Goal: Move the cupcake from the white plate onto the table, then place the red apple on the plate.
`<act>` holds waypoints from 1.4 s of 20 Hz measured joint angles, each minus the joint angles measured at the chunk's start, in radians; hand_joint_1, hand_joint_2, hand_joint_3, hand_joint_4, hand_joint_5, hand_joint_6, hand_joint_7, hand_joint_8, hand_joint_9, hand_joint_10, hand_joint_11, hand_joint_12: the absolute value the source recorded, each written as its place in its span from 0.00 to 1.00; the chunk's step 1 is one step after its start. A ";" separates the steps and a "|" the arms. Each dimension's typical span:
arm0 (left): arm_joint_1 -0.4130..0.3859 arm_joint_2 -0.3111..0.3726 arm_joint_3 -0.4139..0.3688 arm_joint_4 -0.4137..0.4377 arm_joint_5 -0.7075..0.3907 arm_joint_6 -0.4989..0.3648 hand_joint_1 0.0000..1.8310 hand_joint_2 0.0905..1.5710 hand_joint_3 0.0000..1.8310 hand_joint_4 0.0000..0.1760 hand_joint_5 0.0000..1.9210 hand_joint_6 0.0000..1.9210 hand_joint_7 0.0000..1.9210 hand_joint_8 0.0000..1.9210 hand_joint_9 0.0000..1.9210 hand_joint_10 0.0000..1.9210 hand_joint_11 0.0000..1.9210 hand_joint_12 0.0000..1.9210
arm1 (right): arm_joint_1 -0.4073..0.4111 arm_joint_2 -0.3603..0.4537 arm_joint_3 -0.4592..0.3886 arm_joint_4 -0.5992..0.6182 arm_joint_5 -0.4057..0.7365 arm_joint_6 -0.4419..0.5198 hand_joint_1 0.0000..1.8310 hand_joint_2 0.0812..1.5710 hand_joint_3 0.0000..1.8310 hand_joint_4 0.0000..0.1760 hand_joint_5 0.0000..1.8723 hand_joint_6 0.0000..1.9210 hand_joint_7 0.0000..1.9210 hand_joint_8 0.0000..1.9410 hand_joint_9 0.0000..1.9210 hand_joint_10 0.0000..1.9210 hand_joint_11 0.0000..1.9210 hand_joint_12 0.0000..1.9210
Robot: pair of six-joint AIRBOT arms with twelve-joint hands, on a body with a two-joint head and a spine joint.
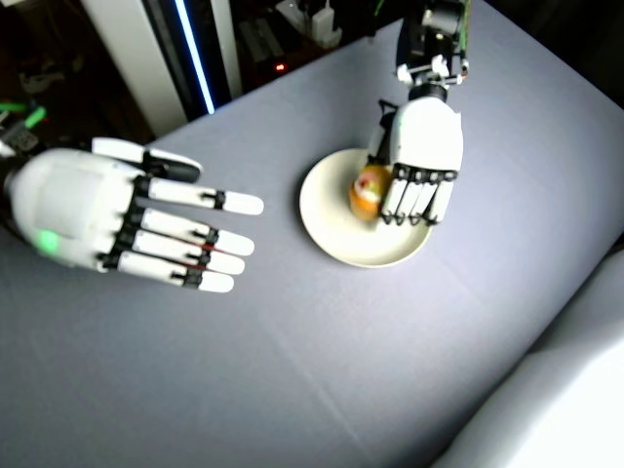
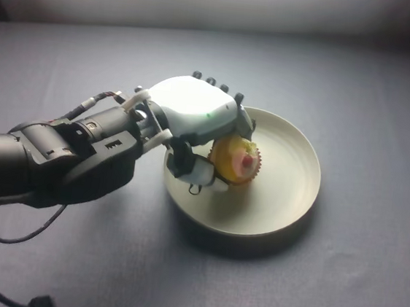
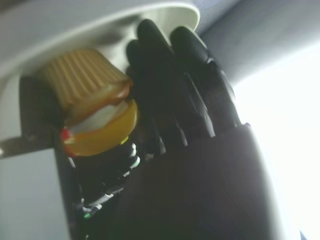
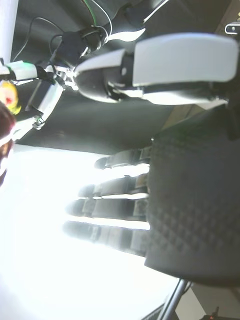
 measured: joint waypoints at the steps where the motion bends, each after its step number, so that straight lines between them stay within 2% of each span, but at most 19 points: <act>1: -0.001 0.009 0.000 0.000 -0.009 -0.022 0.73 0.70 0.00 0.00 0.49 0.49 0.47 0.58 0.45 0.66 0.29 0.80 | 0.000 0.000 0.000 0.000 0.000 0.000 0.35 0.74 0.00 0.79 0.00 0.00 0.09 0.00 0.16 0.01 0.03 0.29; 3: -0.009 0.064 -0.032 0.006 -0.052 -0.047 0.68 0.68 0.00 0.02 0.51 0.50 0.56 0.47 0.51 0.45 0.40 0.76 | 0.000 0.000 -0.001 0.000 0.002 0.000 0.34 0.75 0.00 0.74 0.00 0.00 0.09 0.00 0.15 0.00 0.03 0.29; 4: -0.013 0.105 -0.063 0.003 -0.088 -0.049 0.74 0.68 0.00 0.00 0.50 0.50 0.53 0.46 0.51 0.57 0.40 0.75 | 0.000 0.000 -0.002 0.000 0.001 0.000 0.35 0.75 0.00 0.72 0.00 0.00 0.09 0.00 0.16 0.00 0.03 0.29; 6: -0.013 0.209 -0.133 -0.001 -0.185 -0.049 0.75 0.67 0.00 0.00 0.51 0.50 0.54 0.44 0.48 0.60 0.29 0.69 | 0.000 0.000 -0.005 0.000 0.001 0.000 0.34 0.75 0.00 0.77 0.00 0.00 0.10 0.00 0.16 0.00 0.03 0.29; 7: -0.001 0.274 -0.177 -0.002 -0.235 -0.033 0.75 0.68 0.00 0.00 0.51 0.51 0.52 0.46 0.47 0.61 0.36 0.68 | 0.000 0.000 -0.007 0.000 0.001 0.000 0.34 0.75 0.00 0.74 0.00 0.00 0.11 0.00 0.17 0.00 0.05 0.27; 8: 0.018 0.311 -0.201 -0.005 -0.270 -0.022 0.68 0.68 0.00 0.00 0.53 0.50 0.51 0.50 0.45 0.43 0.37 0.68 | 0.000 0.000 -0.008 0.001 0.002 0.000 0.33 0.74 0.00 0.75 0.00 0.00 0.11 0.00 0.17 0.00 0.05 0.27; 9: 0.056 0.357 -0.236 -0.028 -0.302 -0.002 0.74 0.68 0.00 0.00 0.53 0.49 0.51 0.49 0.46 0.58 0.38 0.67 | 0.000 0.000 -0.009 -0.001 0.001 0.000 0.34 0.75 0.00 0.73 0.00 0.00 0.11 0.00 0.18 0.00 0.06 0.27; 10: 0.094 0.389 -0.259 -0.049 -0.312 0.008 0.68 0.68 0.00 0.00 0.52 0.49 0.52 0.50 0.46 0.42 0.34 0.65 | 0.000 0.000 -0.009 -0.003 0.001 0.001 0.34 0.75 0.00 0.74 0.00 0.00 0.11 0.00 0.18 0.00 0.06 0.27; 11: 0.140 0.414 -0.285 -0.079 -0.319 0.026 0.74 0.69 0.00 0.00 0.50 0.52 0.50 0.51 0.45 0.59 0.34 0.64 | -0.005 0.000 -0.009 0.000 0.003 0.001 0.34 0.75 0.00 0.74 0.00 0.00 0.11 0.00 0.18 0.01 0.06 0.27; 15: 0.332 0.450 -0.357 -0.193 -0.348 0.068 0.75 0.69 0.00 0.00 0.48 0.51 0.49 0.55 0.48 0.63 0.35 0.68 | -0.007 -0.010 -0.009 -0.001 0.000 0.001 0.33 0.76 0.00 0.68 0.00 0.00 0.12 0.00 0.19 0.00 0.06 0.26; 18: 0.403 0.435 -0.358 -0.274 -0.330 0.072 0.75 0.66 0.00 0.00 0.50 0.47 0.58 0.38 0.53 0.57 0.38 0.69 | -0.007 -0.010 -0.009 0.003 -0.009 0.009 0.37 0.76 0.00 0.61 0.00 0.00 0.12 0.00 0.19 0.00 0.04 0.32; 19: 0.414 0.435 -0.359 -0.283 -0.336 0.079 0.69 0.67 0.00 0.00 0.49 0.48 0.57 0.45 0.50 0.39 0.36 0.66 | -0.007 -0.010 -0.008 0.001 -0.009 0.013 0.38 0.76 0.00 0.64 0.00 0.00 0.10 0.00 0.18 0.00 0.01 0.36; 20: 0.420 0.435 -0.359 -0.288 -0.341 0.081 0.70 0.61 0.00 0.00 0.44 0.18 0.49 0.20 0.49 0.28 0.32 0.59 | -0.007 -0.010 -0.008 -0.005 -0.008 0.017 0.39 0.76 0.00 0.67 0.00 0.00 0.09 0.00 0.17 0.00 0.00 0.38; 22: 0.437 0.436 -0.370 -0.303 -0.349 0.095 0.61 0.58 0.00 0.00 0.31 0.01 0.35 0.01 0.41 0.06 0.25 0.44 | -0.007 -0.009 -0.002 -0.011 -0.018 0.018 0.45 0.65 0.00 0.65 0.02 0.00 0.09 0.00 0.13 0.00 0.00 0.31; 23: 0.438 0.438 -0.377 -0.310 -0.349 0.098 0.59 0.57 0.00 0.02 0.27 0.00 0.30 0.00 0.38 0.02 0.23 0.40 | -0.007 -0.009 -0.002 -0.004 -0.022 0.016 0.47 0.61 0.00 0.58 0.03 0.00 0.09 0.00 0.11 0.00 0.00 0.29; 24: 0.438 0.443 -0.382 -0.301 -0.349 0.109 0.54 0.57 0.00 0.23 0.22 0.00 0.24 0.00 0.31 0.00 0.18 0.37 | -0.007 -0.005 -0.002 -0.008 -0.035 0.015 0.48 0.55 0.00 0.61 0.02 0.00 0.07 0.00 0.08 0.00 0.00 0.25; 25: 0.438 0.448 -0.389 -0.303 -0.356 0.121 0.54 0.57 0.00 0.48 0.19 0.00 0.22 0.00 0.28 0.00 0.13 0.39 | -0.007 0.000 0.000 -0.019 -0.042 0.015 0.49 0.51 0.00 0.73 0.02 0.00 0.07 0.00 0.08 0.00 0.00 0.23; 27: 0.440 0.456 -0.391 -0.311 -0.368 0.124 0.53 0.56 0.00 0.61 0.18 0.00 0.22 0.00 0.27 0.00 0.10 0.46 | -0.007 0.010 0.000 -0.027 -0.063 0.015 0.49 0.47 0.00 0.89 0.01 0.00 0.05 0.00 0.05 0.00 0.00 0.16; 28: 0.444 0.462 -0.398 -0.318 -0.377 0.125 0.53 0.56 0.00 0.59 0.18 0.00 0.21 0.00 0.27 0.00 0.10 0.48 | -0.007 0.016 0.000 -0.030 -0.074 0.014 0.49 0.45 0.00 0.71 0.01 0.00 0.05 0.00 0.05 0.00 0.00 0.17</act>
